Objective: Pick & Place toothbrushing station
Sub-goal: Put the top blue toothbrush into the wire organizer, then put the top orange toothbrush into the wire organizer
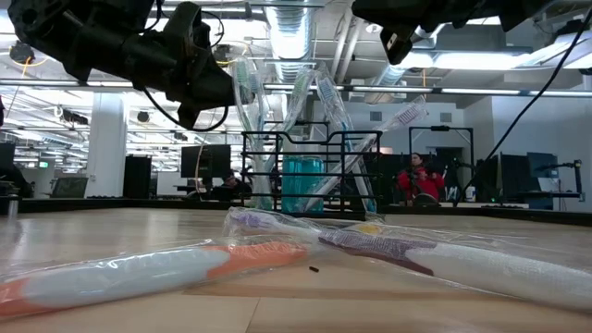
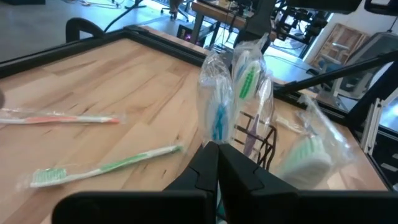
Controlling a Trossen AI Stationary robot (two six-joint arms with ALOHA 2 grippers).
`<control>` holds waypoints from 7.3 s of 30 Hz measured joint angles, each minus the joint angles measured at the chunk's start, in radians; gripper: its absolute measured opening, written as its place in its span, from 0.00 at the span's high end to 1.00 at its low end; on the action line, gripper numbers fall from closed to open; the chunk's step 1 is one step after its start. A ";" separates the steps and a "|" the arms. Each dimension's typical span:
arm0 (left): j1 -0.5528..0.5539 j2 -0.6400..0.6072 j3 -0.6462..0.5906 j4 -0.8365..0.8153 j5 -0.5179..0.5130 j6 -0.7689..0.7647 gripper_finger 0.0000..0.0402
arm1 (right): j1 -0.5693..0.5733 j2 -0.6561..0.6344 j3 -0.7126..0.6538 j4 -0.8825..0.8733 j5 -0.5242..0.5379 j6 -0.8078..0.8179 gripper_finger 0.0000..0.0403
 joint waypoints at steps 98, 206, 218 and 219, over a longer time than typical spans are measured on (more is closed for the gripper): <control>-0.069 0.082 0.001 -0.013 -0.017 -0.025 0.80 | -0.568 0.732 0.433 -0.640 -0.125 -0.077 0.60; 0.073 -0.226 0.001 0.377 0.026 0.058 0.63 | -0.088 0.271 0.435 -0.308 0.076 -0.069 1.00; 0.073 -0.220 0.001 0.431 0.024 0.092 0.62 | -0.075 0.270 0.435 -0.301 0.076 -0.066 1.00; 0.073 -0.220 0.001 0.431 0.022 0.092 0.62 | -0.075 0.270 0.435 -0.301 0.076 -0.066 1.00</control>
